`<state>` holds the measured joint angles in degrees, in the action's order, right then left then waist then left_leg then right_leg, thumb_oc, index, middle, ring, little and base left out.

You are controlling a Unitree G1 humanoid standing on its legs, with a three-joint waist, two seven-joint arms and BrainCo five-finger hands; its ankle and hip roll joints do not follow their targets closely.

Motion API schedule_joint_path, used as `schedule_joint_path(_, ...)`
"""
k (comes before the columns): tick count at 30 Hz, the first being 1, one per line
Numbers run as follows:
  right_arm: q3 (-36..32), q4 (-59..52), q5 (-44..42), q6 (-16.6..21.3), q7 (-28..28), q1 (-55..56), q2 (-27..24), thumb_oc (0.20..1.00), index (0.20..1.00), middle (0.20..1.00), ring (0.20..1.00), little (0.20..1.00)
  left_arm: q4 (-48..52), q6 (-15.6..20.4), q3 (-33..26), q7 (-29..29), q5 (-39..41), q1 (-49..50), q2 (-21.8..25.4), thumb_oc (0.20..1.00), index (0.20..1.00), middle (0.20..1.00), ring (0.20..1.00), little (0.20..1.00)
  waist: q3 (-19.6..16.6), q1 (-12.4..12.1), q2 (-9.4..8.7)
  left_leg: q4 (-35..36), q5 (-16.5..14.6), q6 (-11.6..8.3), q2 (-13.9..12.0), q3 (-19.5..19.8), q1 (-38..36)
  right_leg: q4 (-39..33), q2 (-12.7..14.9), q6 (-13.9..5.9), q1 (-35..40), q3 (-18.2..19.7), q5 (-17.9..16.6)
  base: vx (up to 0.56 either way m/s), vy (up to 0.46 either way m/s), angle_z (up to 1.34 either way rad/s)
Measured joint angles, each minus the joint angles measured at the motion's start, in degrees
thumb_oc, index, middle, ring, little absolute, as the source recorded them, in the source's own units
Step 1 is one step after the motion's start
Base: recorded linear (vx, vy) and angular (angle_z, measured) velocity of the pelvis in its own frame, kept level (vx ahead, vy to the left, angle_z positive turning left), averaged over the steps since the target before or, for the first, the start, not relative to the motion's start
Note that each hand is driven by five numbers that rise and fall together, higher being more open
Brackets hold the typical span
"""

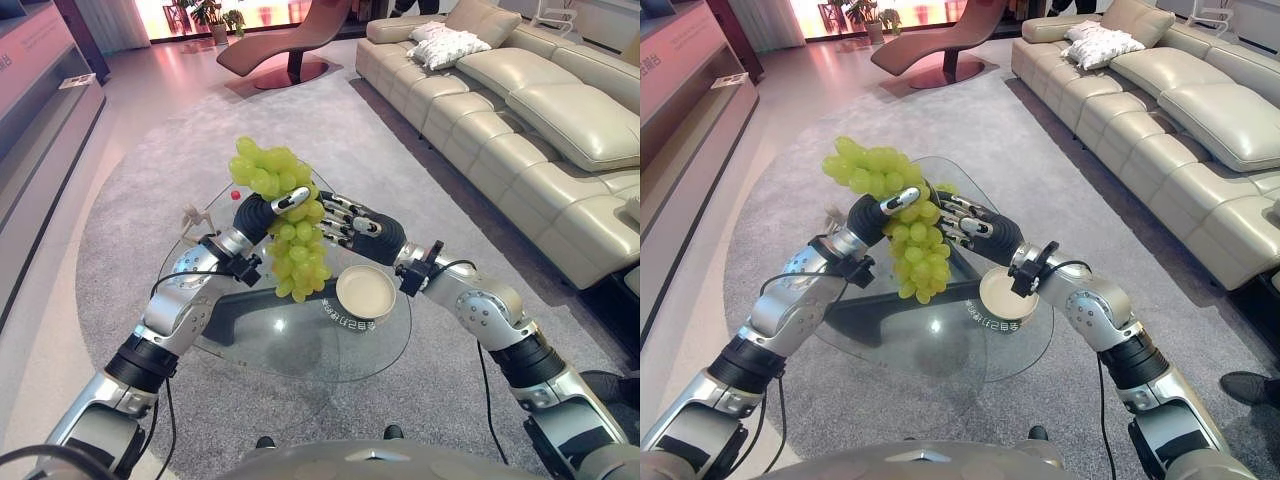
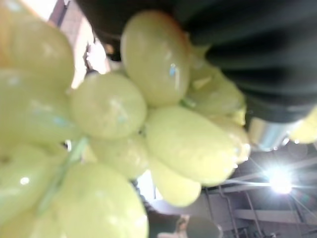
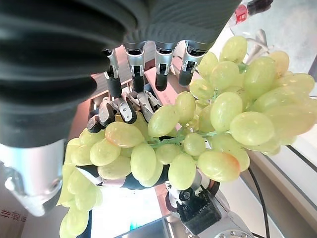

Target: Pick up fruits into the plate

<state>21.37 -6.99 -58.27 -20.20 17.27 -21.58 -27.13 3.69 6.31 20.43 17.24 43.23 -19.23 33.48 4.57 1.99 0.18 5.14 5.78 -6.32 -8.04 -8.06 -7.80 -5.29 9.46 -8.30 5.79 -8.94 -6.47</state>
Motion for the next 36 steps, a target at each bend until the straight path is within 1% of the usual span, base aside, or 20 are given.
schedule_joint_path(8,-0.46,-0.09,-0.18,5.87,-1.87,-0.05,2.76,1.0,1.0,1.0,1.0,1.0,0.15,0.09,-0.18,1.48,-1.33,-3.81,-0.37,0.2,0.2,0.2,0.2,0.2,0.0,-0.03,-0.01,0.12,-0.06,0.09,-0.01,0.07,0.09,0.0,0.0,-0.01,-0.03,-0.07,0.01,0.0,0.002,0.0)
schedule_joint_path(10,-0.8,-0.13,-0.23,7.89,-2.34,-0.05,3.59,1.0,1.0,1.0,1.0,1.0,0.22,0.13,-0.32,2.17,-2.23,-3.93,-0.54,0.2,0.2,0.2,0.2,0.2,0.0,0.05,0.0,0.1,-0.12,0.18,0.0,0.05,0.19,0.0,0.01,0.0,-0.18,-0.04,0.01,0.0,0.0,0.0)
schedule_joint_path(11,-1.33,-0.3,-0.24,9.64,-3.13,-0.08,3.99,1.0,1.0,1.0,1.0,1.0,0.21,0.12,-0.28,2.39,-2.56,-3.93,-0.78,0.2,0.2,0.2,0.2,0.2,0.0,0.01,0.0,0.0,-0.12,0.18,0.0,0.03,0.27,0.0,0.01,0.0,-0.28,-0.03,0.01,0.0,0.0,0.0)
schedule_joint_path(12,-1.83,-0.3,-0.23,10.23,-3.46,-0.07,4.07,1.0,1.0,1.0,1.0,1.0,0.21,0.12,-0.31,2.41,-2.66,-3.93,-1.03,0.2,0.2,0.2,0.2,0.2,0.0,0.03,0.0,0.05,-0.13,0.19,0.0,0.03,0.28,-0.01,0.02,0.0,-0.3,-0.03,0.01,0.0,0.0,0.0)
schedule_joint_path(14,-4.48,-0.29,-0.22,13.14,-5.82,-0.08,4.88,1.0,1.0,1.0,1.0,1.0,0.21,0.12,-0.34,2.57,-2.67,-3.93,-1.41,0.2,0.2,0.2,0.2,0.2,0.0,-0.02,0.01,0.11,-0.13,0.19,-0.01,0.05,0.35,-0.01,0.02,0.0,-0.35,-0.07,0.02,0.0,0.0,0.0)
schedule_joint_path(15,-5.16,-0.29,-0.22,13.99,-6.62,-0.07,5.36,1.0,1.0,1.0,1.0,1.0,0.21,0.12,-0.34,2.65,-2.67,-3.93,-1.41,0.2,0.2,0.2,0.2,0.2,0.01,0.02,0.02,0.11,-0.13,0.19,-0.01,0.05,0.37,-0.01,0.02,0.0,-0.38,-0.07,0.02,0.0,0.0,0.0)
schedule_joint_path(16,-6.61,-0.26,-0.24,15.54,-8.44,-0.07,6.48,1.0,1.0,1.0,1.0,1.0,0.21,0.12,-0.33,2.92,-2.67,-3.93,-1.44,0.2,0.2,0.2,0.2,0.2,0.02,0.2,0.03,0.09,-0.14,0.2,0.0,0.02,0.37,-0.01,0.03,0.0,-0.42,-0.05,0.02,0.0,0.0,0.0)
schedule_joint_path(18,-8.15,-0.04,-0.21,16.41,-10.52,-0.07,8.03,1.0,1.0,1.0,1.0,1.0,0.22,0.12,-0.33,2.94,-2.67,-3.93,-1.48,0.2,0.2,0.2,0.2,0.2,0.02,0.56,0.03,0.09,-0.14,0.2,0.0,-0.03,0.38,-0.01,0.04,0.0,-0.45,-0.02,0.02,0.0,0.0,0.0)
schedule_joint_path(21,-7.6,0.16,-0.14,16.09,-12.0,0.1,8.24,1.0,1.0,1.0,1.0,1.0,0.27,0.12,-0.33,2.95,-2.66,-3.93,-1.57,0.2,0.2,0.2,0.2,0.2,0.02,1.2,0.05,0.09,-0.15,0.22,0.0,-0.08,0.37,-0.01,0.05,0.0,-0.47,0.02,0.01,0.01,0.002,0.0)
schedule_joint_path(23,-7.36,1.31,-0.16,15.63,-12.0,0.35,8.22,1.0,1.0,1.0,1.0,1.0,0.27,0.13,-0.33,3.07,-2.65,-3.93,-1.58,0.2,0.2,0.2,0.2,0.2,0.02,1.44,0.06,0.12,-0.19,0.23,-0.01,-0.12,0.31,-0.02,0.04,0.0,-0.41,0.06,0.02,0.04,0.0,-0.01)
schedule_joint_path(27,-6.63,5.96,-0.29,12.32,-12.13,1.33,8.07,1.0,1.0,1.0,1.0,1.0,1.25,0.15,-0.31,3.26,-2.65,-3.95,-1.79,0.2,0.2,0.2,0.2,0.2,0.01,1.48,0.09,0.13,-0.24,0.28,-0.01,-0.2,0.22,-0.01,0.03,0.0,-0.39,0.16,0.01,0.0,0.0,0.0)
schedule_joint_path(30,-4.18,9.05,-0.51,9.51,-12.15,1.66,7.91,1.0,1.0,1.0,1.0,1.0,3.41,0.78,-0.24,3.26,-2.64,-4.3,-1.79,0.2,0.2,0.2,0.2,0.2,0.02,1.47,0.09,0.03,-0.24,0.28,0.0,-0.19,0.21,-0.01,0.03,0.0,-0.38,0.16,0.01,0.0,0.0,0.0)
schedule_joint_path(36,-2.02,12.09,-1.25,4.78,-11.79,2.72,8.06,1.0,1.0,1.0,1.0,1.0,4.12,1.77,-0.18,3.27,-2.61,-6.33,-1.78,0.2,0.2,0.2,0.2,0.2,0.02,1.33,0.1,0.03,-0.24,0.28,0.01,-0.11,0.14,-0.01,0.04,0.0,-0.23,0.08,0.01,0.0,0.0,0.0)
